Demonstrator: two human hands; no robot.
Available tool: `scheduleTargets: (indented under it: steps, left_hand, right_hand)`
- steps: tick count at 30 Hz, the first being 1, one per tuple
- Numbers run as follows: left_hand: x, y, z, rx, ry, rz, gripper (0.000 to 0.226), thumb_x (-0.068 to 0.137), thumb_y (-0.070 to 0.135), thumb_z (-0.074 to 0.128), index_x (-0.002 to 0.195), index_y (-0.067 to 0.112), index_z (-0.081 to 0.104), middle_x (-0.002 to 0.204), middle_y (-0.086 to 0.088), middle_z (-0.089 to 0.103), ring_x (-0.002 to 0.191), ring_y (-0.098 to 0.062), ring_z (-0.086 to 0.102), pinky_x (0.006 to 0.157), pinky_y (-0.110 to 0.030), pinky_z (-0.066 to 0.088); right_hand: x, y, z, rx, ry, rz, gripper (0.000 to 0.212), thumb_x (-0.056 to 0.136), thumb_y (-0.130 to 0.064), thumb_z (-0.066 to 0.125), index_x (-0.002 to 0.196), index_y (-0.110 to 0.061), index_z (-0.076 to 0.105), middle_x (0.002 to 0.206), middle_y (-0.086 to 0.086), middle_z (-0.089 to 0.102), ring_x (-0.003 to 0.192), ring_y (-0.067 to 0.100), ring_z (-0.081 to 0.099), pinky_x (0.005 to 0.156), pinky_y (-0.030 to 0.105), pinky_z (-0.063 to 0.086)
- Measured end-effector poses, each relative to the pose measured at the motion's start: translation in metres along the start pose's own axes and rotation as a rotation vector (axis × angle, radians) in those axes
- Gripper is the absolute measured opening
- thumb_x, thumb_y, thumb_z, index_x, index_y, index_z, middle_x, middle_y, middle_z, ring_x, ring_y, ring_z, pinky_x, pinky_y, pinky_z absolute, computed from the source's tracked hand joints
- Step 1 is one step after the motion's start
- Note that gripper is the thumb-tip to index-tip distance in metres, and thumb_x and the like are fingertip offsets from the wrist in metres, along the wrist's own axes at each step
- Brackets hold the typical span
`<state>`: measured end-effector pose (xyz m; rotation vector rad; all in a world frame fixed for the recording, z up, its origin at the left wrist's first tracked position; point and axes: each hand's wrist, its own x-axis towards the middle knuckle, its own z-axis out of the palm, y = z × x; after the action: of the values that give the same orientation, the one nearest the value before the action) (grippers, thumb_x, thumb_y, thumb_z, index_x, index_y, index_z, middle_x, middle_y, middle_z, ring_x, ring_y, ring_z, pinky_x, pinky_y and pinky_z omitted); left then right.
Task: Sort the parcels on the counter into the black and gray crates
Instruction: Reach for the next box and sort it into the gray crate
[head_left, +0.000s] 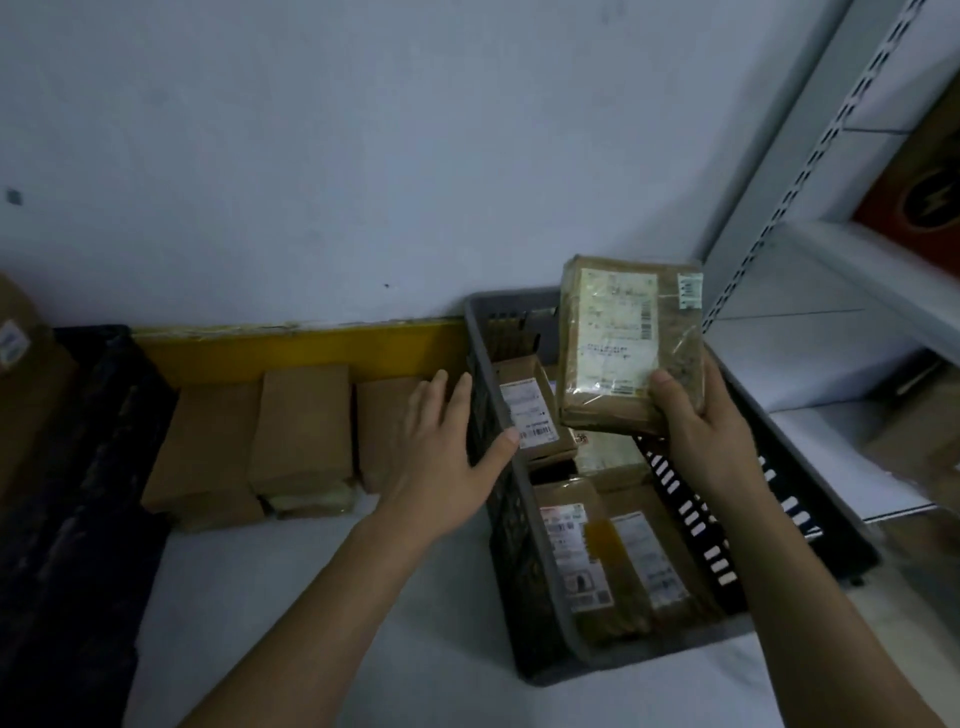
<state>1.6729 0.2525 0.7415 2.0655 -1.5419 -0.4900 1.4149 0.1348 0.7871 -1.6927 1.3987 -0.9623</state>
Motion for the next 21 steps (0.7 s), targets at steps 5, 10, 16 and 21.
scheduleTargets:
  steps: [5,10,16,21]
  left_hand:
    - [0.028,0.028,0.031,0.246,0.056,-0.052,0.098,0.096,0.087,0.021,0.171,0.031,-0.006,0.179,-0.001,-0.016,0.164,-0.023,-0.017,0.133,-0.056,-0.001]
    - [0.044,0.041,0.064,0.357,0.047,-0.137,0.103,0.094,0.09,0.017,0.171,0.028,-0.01,0.179,-0.004,-0.017,0.164,-0.026,-0.019,0.132,-0.058,-0.003]
    - [0.048,0.038,0.085,0.438,0.019,-0.235,0.104,0.093,0.09,0.015,0.17,0.025,-0.012,0.177,-0.006,-0.022,0.162,-0.028,-0.024,0.13,-0.062,-0.005]
    - [0.048,0.038,0.094,0.483,0.054,-0.258,0.097,0.098,0.081,0.017,0.17,0.024,-0.013,0.178,-0.006,-0.02,0.163,-0.029,-0.022,0.13,-0.062,-0.006]
  right_hand:
    - [0.07,0.041,-0.013,-0.094,-0.105,-0.018,0.071,0.101,-0.072,0.051,0.164,-0.048,0.031,0.128,-0.017,0.064,0.097,-0.005,0.06,0.077,0.024,0.045]
    - [0.112,0.072,0.005,-0.153,-0.229,-0.034,0.069,0.103,-0.072,0.048,0.165,-0.048,0.027,0.125,-0.017,0.063,0.095,0.002,0.062,0.08,0.029,0.053]
    - [0.128,0.09,0.071,-0.163,-0.338,-0.008,0.063,0.105,-0.066,0.047,0.162,-0.043,0.034,0.141,-0.003,0.068,0.118,0.026,0.069,0.098,0.041,0.056]
    - [0.139,0.097,0.123,-0.251,-0.376,0.036,0.067,0.106,-0.066,0.044,0.162,-0.03,0.035,0.143,0.012,0.068,0.126,0.039,0.065,0.099,0.044,0.051]
